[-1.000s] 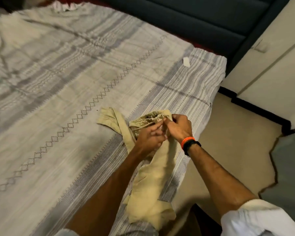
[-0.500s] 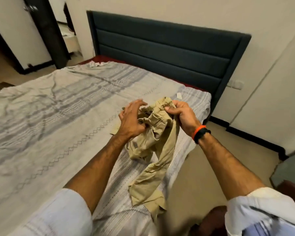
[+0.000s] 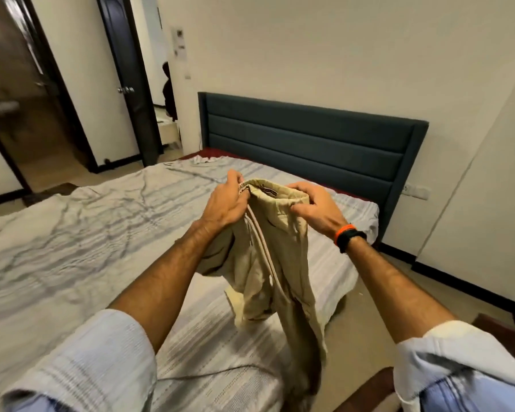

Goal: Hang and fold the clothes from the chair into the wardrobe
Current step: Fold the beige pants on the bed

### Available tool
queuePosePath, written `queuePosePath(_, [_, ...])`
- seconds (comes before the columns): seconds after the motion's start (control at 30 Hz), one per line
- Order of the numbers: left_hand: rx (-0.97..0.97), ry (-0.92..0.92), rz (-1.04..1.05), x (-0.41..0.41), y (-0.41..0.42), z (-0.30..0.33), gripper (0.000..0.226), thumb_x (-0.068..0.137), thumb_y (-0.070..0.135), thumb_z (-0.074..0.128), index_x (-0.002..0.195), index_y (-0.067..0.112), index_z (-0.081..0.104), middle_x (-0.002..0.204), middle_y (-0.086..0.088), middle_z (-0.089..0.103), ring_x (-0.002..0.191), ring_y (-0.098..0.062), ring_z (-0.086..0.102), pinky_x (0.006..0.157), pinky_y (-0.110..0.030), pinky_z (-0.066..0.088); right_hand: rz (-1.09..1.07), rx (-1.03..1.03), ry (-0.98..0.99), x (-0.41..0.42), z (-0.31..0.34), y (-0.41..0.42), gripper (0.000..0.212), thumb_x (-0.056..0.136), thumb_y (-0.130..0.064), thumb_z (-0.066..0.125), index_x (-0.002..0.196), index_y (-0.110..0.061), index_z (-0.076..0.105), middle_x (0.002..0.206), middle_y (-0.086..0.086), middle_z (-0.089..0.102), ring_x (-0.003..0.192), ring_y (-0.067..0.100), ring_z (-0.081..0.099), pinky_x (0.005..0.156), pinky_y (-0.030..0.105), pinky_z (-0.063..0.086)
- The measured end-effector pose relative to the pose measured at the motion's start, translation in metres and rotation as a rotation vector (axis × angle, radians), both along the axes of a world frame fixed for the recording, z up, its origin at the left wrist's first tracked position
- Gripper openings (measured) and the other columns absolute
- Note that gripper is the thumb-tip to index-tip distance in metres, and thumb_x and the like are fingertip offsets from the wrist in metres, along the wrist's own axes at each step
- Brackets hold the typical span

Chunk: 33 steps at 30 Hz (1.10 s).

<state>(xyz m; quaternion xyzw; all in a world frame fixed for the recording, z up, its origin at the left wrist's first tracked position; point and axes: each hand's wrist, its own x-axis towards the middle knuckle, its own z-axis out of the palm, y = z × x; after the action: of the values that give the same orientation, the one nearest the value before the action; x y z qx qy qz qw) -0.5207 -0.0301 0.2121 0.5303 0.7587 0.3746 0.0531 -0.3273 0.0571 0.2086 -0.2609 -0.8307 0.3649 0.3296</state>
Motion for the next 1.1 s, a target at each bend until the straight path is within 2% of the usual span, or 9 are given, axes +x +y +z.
queuePosePath(0.2, [0.011,0.001,0.056,-0.024,-0.029,0.034,0.018,0.099,0.025,0.050,0.115,0.017,0.046,0.104,-0.006,0.059,0.090,-0.020,0.054,0.078,-0.030,0.040,0.017,0.010,0.020,-0.042,0.005,-0.039,0.050,0.071,-0.033,0.066,0.119,-0.020,0.061,0.104,-0.008,0.065,0.094,0.008,0.064,0.078,0.022,0.056])
queuePosePath(0.43, [0.052,-0.032,0.136,-0.062,-0.056,0.045,0.020,0.098,0.020,0.054,0.115,0.013,0.048,0.108,-0.009,0.061,0.093,-0.021,0.057,0.077,-0.030,0.047,-0.033,0.043,0.025,-0.101,-0.005,-0.092,0.093,0.060,-0.054,0.088,0.135,-0.021,0.045,0.119,-0.007,0.060,0.101,0.006,0.061,0.087,0.023,0.054])
queuePosePath(0.57, [0.033,-0.058,0.093,-0.081,-0.063,0.046,0.020,0.096,0.024,0.057,0.112,0.015,0.048,0.107,-0.006,0.059,0.092,-0.018,0.056,0.077,-0.028,0.046,-0.186,0.110,0.164,-0.116,-0.002,-0.099,0.044,0.073,-0.027,0.086,0.111,-0.018,0.066,0.093,-0.011,0.065,0.081,-0.002,0.061,0.074,0.018,0.053])
queuePosePath(0.67, [0.018,-0.051,0.014,-0.102,-0.075,0.036,0.030,0.087,0.035,0.072,0.105,0.019,0.054,0.100,0.000,0.061,0.087,-0.014,0.056,0.073,-0.025,0.044,-0.301,0.153,0.200,-0.108,0.013,-0.087,0.015,0.074,-0.021,0.071,0.089,-0.021,0.074,0.081,-0.008,0.070,0.076,0.008,0.065,0.069,0.027,0.052])
queuePosePath(0.77, [-0.064,-0.116,-0.163,-0.112,-0.091,0.018,0.047,0.067,0.044,0.087,0.099,0.020,0.063,0.091,0.006,0.062,0.083,-0.009,0.058,0.068,-0.020,0.046,-0.381,0.180,0.234,-0.097,0.031,-0.078,0.033,0.068,-0.019,0.056,0.092,-0.016,0.078,0.087,-0.003,0.075,0.083,0.012,0.070,0.075,0.020,0.054])
queuePosePath(0.87, [-0.157,0.024,-0.238,-0.112,-0.100,-0.005,0.043,0.063,0.044,0.089,0.089,0.021,0.064,0.081,0.008,0.062,0.076,-0.012,0.059,0.062,-0.020,0.043,-0.361,0.207,0.220,-0.096,0.043,-0.080,0.033,0.067,-0.019,0.053,0.089,-0.018,0.078,0.084,-0.004,0.075,0.082,0.010,0.069,0.075,0.020,0.054])
queuePosePath(0.97, [-0.209,0.093,-0.177,-0.112,-0.108,-0.030,0.051,0.061,0.041,0.090,0.103,0.022,0.068,0.095,0.006,0.067,0.090,-0.017,0.062,0.077,-0.030,0.053,-0.392,0.211,0.235,-0.097,0.044,-0.084,0.027,0.071,-0.017,0.055,0.086,-0.016,0.077,0.080,-0.002,0.072,0.075,0.011,0.066,0.069,0.018,0.051])
queuePosePath(1.03, [-0.302,0.171,-0.107,-0.114,-0.114,-0.043,0.050,0.060,0.036,0.085,0.105,0.024,0.068,0.100,0.003,0.069,0.093,-0.021,0.062,0.077,-0.034,0.054,-0.465,0.192,0.271,-0.091,0.048,-0.081,0.018,0.077,-0.009,0.060,0.085,-0.015,0.076,0.079,-0.001,0.070,0.073,0.012,0.064,0.065,0.017,0.049])
queuePosePath(1.1, [-0.315,0.163,-0.031,-0.120,-0.119,-0.050,0.036,0.062,0.032,0.077,0.096,0.021,0.071,0.093,-0.003,0.072,0.089,-0.026,0.066,0.073,-0.037,0.055,-0.536,0.168,0.295,-0.081,0.052,-0.075,0.018,0.079,-0.004,0.062,0.084,-0.016,0.075,0.079,-0.001,0.069,0.074,0.013,0.063,0.064,0.014,0.050])
